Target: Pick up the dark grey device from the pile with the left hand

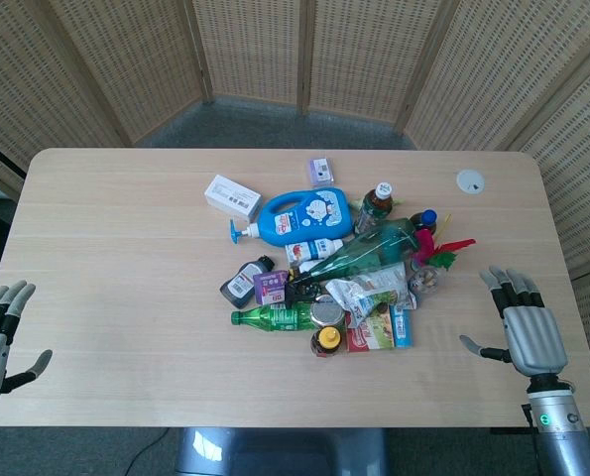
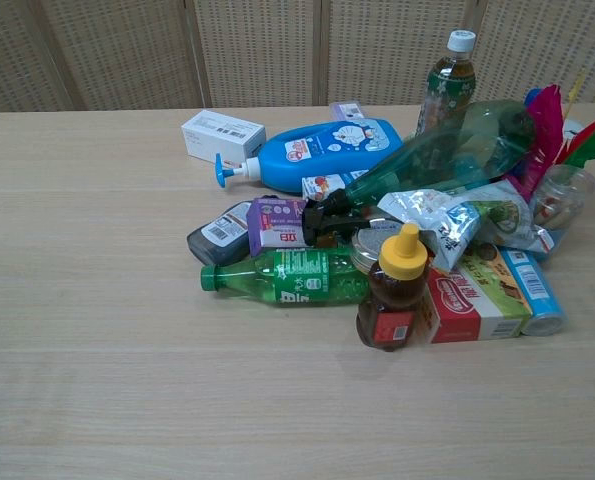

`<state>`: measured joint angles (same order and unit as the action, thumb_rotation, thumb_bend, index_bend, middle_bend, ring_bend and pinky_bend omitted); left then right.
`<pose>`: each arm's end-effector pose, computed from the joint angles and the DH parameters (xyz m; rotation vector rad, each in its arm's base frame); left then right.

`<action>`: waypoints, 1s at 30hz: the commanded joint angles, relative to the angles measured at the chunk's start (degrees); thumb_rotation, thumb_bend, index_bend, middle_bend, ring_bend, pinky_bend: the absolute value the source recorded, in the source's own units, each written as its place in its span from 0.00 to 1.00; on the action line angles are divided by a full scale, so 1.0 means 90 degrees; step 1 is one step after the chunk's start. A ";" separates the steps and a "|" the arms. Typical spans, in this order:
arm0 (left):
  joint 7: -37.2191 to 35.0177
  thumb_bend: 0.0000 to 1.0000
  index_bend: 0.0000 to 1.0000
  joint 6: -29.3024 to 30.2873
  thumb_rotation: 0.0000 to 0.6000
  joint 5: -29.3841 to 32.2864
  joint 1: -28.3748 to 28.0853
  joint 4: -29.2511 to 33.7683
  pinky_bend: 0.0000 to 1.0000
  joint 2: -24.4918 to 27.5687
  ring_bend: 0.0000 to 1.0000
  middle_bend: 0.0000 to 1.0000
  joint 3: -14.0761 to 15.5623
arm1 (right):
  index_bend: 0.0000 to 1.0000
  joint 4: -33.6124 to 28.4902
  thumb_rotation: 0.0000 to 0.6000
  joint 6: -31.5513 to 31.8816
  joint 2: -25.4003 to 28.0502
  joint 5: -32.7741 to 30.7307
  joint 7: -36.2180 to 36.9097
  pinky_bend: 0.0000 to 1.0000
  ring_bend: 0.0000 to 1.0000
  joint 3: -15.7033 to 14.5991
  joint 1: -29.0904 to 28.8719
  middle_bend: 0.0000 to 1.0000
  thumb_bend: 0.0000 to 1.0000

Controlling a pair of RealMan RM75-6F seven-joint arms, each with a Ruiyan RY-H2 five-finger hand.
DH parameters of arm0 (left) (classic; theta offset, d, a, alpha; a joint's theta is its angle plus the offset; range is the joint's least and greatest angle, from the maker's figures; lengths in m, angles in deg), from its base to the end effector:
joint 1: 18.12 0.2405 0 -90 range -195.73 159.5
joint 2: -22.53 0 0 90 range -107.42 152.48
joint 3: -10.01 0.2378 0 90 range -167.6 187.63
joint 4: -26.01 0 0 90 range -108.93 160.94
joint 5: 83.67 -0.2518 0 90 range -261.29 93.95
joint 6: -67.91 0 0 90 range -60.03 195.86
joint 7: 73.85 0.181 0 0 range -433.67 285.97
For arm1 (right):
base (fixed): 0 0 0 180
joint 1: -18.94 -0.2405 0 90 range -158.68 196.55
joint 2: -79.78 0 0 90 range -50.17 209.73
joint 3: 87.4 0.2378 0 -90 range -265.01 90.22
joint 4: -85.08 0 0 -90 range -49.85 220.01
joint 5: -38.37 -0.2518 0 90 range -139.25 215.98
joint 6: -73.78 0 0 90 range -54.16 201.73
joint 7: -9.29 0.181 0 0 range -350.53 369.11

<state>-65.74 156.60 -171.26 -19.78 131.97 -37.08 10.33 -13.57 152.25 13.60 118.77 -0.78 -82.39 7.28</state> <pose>-0.2715 0.1873 0.1140 -1.3724 -0.9365 -0.8937 -0.2680 -0.2590 0.0813 1.4577 -0.9140 0.8859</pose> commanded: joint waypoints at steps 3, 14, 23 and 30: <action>0.0001 0.32 0.00 -0.0118 1.00 0.0010 -0.0071 -0.0034 0.00 -0.0047 0.00 0.00 -0.0031 | 0.00 -0.0059 0.73 -0.0069 -0.0011 -0.0033 -0.0057 0.00 0.00 -0.0002 -0.0024 0.00 0.19; 0.0235 0.32 0.00 -0.0441 1.00 -0.0031 -0.0320 0.0080 0.00 0.0003 0.00 0.00 -0.0123 | 0.00 -0.0019 0.73 0.0102 0.0014 0.0004 0.0110 0.00 0.00 -0.0041 0.0132 0.00 0.19; 0.0463 0.32 0.00 -0.1179 1.00 0.0208 -0.0836 -0.0030 0.00 -0.0270 0.00 0.00 -0.0301 | 0.00 -0.0057 0.72 0.0063 0.0073 -0.0043 0.0097 0.00 0.00 -0.0031 0.0152 0.00 0.19; 0.0767 0.32 0.03 -0.2401 1.00 0.0558 -0.1599 -0.0199 0.00 -0.0460 0.00 0.00 -0.0411 | 0.00 -0.0102 0.73 0.0118 0.0150 -0.0090 0.0093 0.00 0.00 -0.0039 0.0229 0.00 0.19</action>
<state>-60.19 138.59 -167.75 -31.42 130.97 -40.34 7.16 -14.43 153.18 14.84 118.05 0.04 -82.77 9.23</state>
